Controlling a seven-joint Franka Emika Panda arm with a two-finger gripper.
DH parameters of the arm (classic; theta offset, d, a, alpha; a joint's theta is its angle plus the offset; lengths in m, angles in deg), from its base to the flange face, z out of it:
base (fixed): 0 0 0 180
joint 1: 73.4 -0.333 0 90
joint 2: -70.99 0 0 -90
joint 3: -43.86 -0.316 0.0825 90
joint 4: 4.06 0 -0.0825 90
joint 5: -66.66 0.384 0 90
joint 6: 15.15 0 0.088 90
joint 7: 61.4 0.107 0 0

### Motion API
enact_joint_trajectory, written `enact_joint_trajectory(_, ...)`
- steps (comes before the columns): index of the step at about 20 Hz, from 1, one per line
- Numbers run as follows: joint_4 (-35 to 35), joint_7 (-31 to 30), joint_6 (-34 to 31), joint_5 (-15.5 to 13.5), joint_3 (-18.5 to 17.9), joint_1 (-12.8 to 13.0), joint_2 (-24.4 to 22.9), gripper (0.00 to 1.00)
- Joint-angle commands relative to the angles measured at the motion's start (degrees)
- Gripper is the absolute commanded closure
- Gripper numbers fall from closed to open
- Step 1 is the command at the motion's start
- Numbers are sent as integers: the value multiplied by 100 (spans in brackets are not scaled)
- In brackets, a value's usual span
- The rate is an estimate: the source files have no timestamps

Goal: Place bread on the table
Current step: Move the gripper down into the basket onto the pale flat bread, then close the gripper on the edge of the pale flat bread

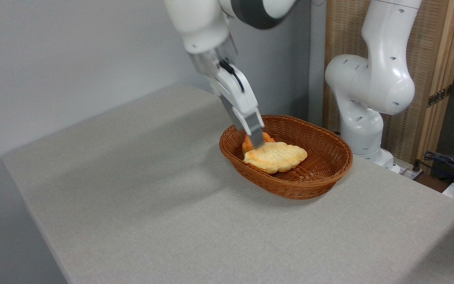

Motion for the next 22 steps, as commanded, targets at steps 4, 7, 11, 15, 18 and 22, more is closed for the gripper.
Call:
enact_joint_trajectory(4,862,1031,524,198,-288,12,-161,0)
enact_joint_trajectory(7,986,1040,683,207,-279,38,-82,0)
enact_joint_trajectory(11,986,1066,683,207,-279,64,50,0)
enact_joint_trajectory(15,986,1066,709,207,-244,125,164,3)
enact_joint_trajectory(18,986,1101,779,198,-244,152,243,44)
enact_joint_trajectory(22,968,1189,771,189,-244,152,243,61)
